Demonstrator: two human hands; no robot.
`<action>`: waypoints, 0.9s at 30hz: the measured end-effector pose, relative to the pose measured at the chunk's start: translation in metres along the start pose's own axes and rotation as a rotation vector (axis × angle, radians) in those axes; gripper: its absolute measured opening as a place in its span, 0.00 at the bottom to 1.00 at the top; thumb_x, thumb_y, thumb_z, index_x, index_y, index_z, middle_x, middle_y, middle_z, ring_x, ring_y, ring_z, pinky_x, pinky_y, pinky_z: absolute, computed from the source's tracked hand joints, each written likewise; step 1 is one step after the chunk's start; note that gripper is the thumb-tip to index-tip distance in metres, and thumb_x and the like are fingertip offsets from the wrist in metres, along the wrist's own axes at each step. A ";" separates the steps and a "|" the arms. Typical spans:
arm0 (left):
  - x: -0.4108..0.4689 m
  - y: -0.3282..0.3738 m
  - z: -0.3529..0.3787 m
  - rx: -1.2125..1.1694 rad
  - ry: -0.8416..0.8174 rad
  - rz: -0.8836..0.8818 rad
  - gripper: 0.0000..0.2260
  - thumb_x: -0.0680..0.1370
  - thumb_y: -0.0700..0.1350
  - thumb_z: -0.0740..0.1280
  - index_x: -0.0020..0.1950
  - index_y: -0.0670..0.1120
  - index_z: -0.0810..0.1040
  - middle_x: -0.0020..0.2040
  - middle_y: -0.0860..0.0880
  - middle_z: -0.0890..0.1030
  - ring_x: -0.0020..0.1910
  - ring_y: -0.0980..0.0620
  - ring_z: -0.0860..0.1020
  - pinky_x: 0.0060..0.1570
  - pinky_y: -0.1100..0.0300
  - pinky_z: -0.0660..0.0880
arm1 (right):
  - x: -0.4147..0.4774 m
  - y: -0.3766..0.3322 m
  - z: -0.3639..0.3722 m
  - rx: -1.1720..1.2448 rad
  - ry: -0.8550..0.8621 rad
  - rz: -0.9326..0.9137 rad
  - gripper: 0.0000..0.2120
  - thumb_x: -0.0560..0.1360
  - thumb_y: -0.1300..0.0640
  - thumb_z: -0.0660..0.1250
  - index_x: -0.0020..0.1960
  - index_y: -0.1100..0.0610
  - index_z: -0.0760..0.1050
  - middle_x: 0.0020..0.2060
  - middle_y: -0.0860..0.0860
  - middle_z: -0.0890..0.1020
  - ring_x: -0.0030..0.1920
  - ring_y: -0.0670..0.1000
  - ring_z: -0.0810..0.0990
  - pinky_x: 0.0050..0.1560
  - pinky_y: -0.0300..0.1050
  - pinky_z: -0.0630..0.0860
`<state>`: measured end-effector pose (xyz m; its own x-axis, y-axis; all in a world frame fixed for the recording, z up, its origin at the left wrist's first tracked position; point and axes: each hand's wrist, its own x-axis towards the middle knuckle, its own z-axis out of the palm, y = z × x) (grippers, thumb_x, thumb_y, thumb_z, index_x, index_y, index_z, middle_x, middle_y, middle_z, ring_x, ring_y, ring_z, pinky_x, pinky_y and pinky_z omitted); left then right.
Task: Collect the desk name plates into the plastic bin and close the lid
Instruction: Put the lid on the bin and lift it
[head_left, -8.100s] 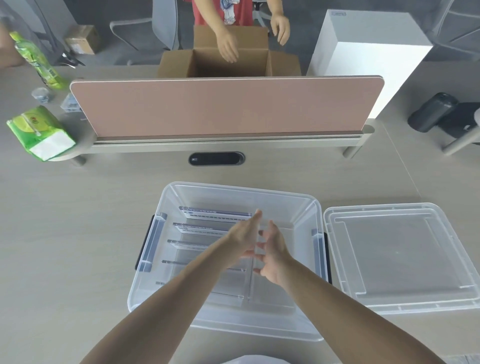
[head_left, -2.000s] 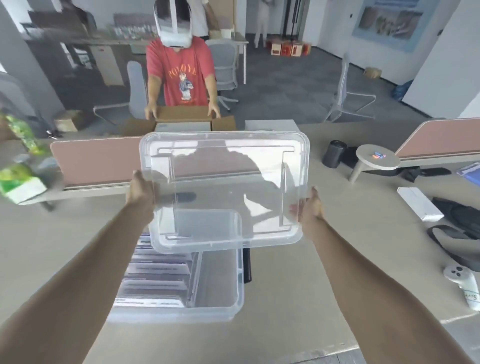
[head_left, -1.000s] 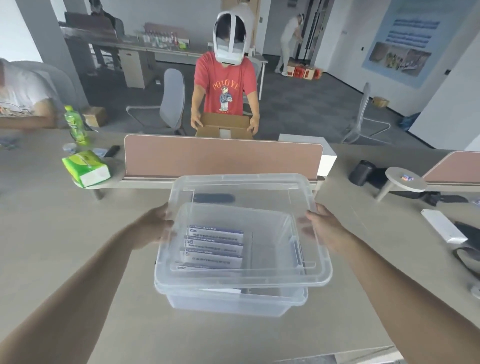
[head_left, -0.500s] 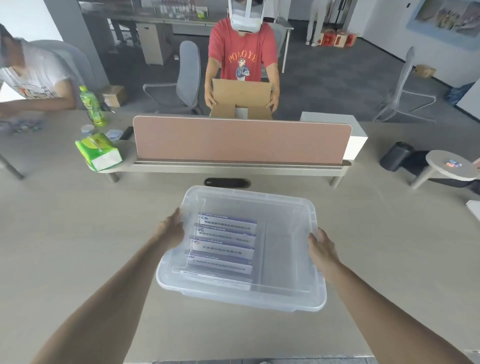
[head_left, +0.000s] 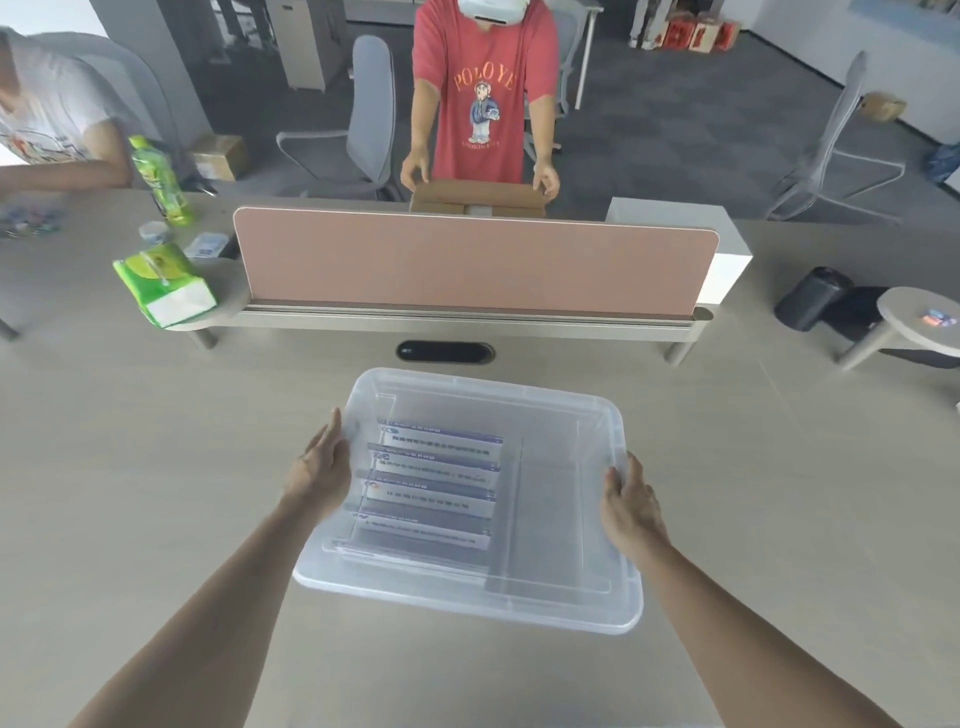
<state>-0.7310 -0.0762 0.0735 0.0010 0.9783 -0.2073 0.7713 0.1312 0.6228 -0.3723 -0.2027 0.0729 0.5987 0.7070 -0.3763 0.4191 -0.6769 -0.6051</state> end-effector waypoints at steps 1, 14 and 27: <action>0.001 -0.001 0.001 -0.024 0.004 -0.028 0.23 0.84 0.50 0.51 0.79 0.57 0.55 0.76 0.45 0.65 0.72 0.41 0.67 0.69 0.48 0.66 | 0.004 -0.001 0.000 -0.008 -0.003 -0.005 0.25 0.82 0.43 0.48 0.77 0.45 0.52 0.69 0.61 0.71 0.68 0.63 0.71 0.66 0.56 0.67; -0.017 0.027 0.007 0.094 0.082 -0.455 0.30 0.78 0.65 0.53 0.67 0.41 0.66 0.59 0.36 0.78 0.58 0.36 0.76 0.54 0.47 0.72 | 0.050 -0.026 -0.019 -0.291 0.090 -0.008 0.31 0.79 0.37 0.51 0.76 0.52 0.50 0.62 0.63 0.72 0.62 0.65 0.74 0.58 0.59 0.72; -0.029 0.054 0.016 0.241 0.117 -0.419 0.20 0.84 0.55 0.49 0.63 0.39 0.66 0.62 0.39 0.76 0.61 0.35 0.76 0.55 0.44 0.71 | 0.029 -0.038 -0.010 -0.520 0.166 -0.096 0.18 0.83 0.57 0.52 0.66 0.70 0.63 0.59 0.62 0.71 0.53 0.63 0.81 0.41 0.55 0.75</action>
<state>-0.6793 -0.0998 0.1012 -0.4016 0.8625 -0.3079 0.8154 0.4898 0.3086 -0.3637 -0.1584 0.0917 0.6233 0.7571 -0.1956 0.7334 -0.6528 -0.1895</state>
